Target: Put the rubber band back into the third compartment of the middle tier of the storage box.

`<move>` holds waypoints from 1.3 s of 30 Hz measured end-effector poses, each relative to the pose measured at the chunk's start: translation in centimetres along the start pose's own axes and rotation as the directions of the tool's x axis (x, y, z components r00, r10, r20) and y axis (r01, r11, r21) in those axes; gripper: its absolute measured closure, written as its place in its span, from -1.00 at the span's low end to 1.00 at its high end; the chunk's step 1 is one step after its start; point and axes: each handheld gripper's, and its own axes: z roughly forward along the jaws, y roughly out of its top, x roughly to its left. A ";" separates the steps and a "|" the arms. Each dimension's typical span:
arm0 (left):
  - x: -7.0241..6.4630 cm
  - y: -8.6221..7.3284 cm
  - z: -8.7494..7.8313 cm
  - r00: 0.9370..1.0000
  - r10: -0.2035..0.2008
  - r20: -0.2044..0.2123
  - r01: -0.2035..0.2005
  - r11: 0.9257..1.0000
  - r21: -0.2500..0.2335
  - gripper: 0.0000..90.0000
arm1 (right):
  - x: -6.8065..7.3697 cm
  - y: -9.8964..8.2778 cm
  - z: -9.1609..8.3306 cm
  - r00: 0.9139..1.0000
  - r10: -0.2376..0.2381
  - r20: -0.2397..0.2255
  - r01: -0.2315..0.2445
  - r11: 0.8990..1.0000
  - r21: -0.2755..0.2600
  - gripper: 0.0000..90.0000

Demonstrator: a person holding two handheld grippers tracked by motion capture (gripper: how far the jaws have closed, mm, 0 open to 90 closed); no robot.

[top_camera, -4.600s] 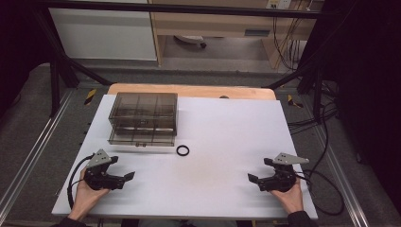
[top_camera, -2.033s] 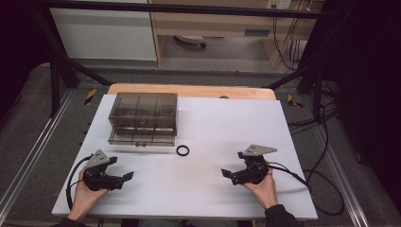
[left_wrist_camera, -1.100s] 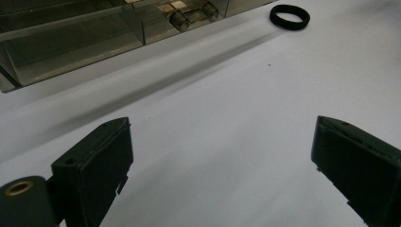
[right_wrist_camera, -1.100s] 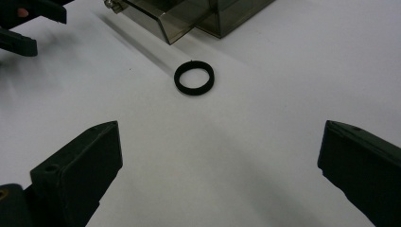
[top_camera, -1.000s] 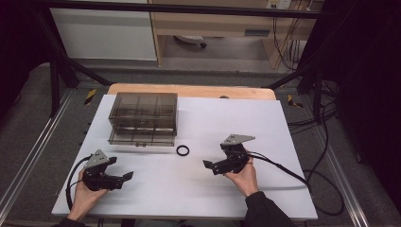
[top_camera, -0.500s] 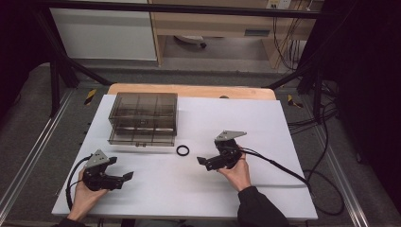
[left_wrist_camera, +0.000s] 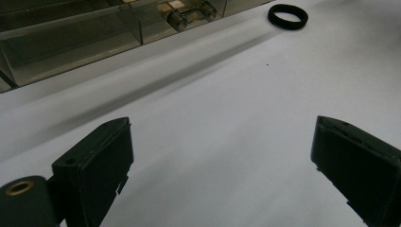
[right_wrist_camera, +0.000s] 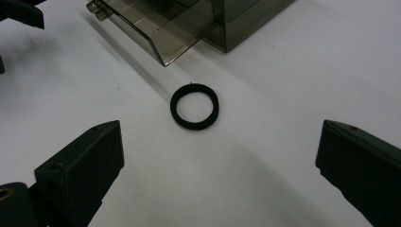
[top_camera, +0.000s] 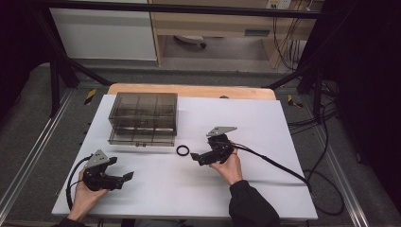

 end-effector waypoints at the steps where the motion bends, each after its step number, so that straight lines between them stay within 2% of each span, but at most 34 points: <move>1: 0.0 0.0 0.0 1.000 -0.001 0.000 0.001 1.000 0.000 -0.86 | 0.0 0.1 0.2 1.000 0.007 -0.002 -0.007 1.000 -0.006 -0.93; 9: 0.0 0.0 0.0 1.000 -0.003 0.000 0.003 1.000 -0.001 -0.86 | 0.1 0.7 1.6 1.000 -0.002 0.015 0.002 1.000 0.012 -0.89; 11: 0.1 0.0 0.0 1.000 -0.002 0.000 0.002 1.000 -0.001 -0.86 | 0.1 0.8 2.1 1.000 0.014 0.010 -0.014 1.000 0.003 -0.86; 16: 0.1 0.0 0.0 1.000 -0.003 0.000 0.003 1.000 -0.001 -0.86 | 0.2 1.3 2.8 1.000 -0.010 0.026 0.010 1.000 0.014 -0.77; 20: 0.0 0.0 0.0 1.000 -0.003 0.001 0.003 1.000 -0.003 -0.86 | 0.2 1.4 3.2 1.000 0.002 0.014 -0.002 1.000 0.007 -0.71; 26: 0.0 0.0 0.0 1.000 -0.002 0.002 0.002 1.000 0.000 -0.85 | 0.0 1.1 3.8 0.999 -0.019 0.037 0.018 0.999 0.027 -0.69; 30: 0.0 0.0 0.0 1.000 -0.003 0.001 0.003 1.000 0.000 -0.85 | -0.1 1.1 4.0 0.999 -0.016 0.032 0.016 1.000 0.015 -0.58; 36: 0.0 0.0 0.1 1.000 -0.005 0.002 0.005 1.000 0.000 -0.85 | -0.3 1.1 4.4 1.000 -0.002 0.024 0.002 1.000 0.008 -0.28; 39: 0.0 0.0 0.1 1.000 -0.002 0.002 0.002 1.000 0.003 -0.85 | -0.3 0.9 4.8 0.999 -0.010 0.032 0.009 1.000 0.016 -0.12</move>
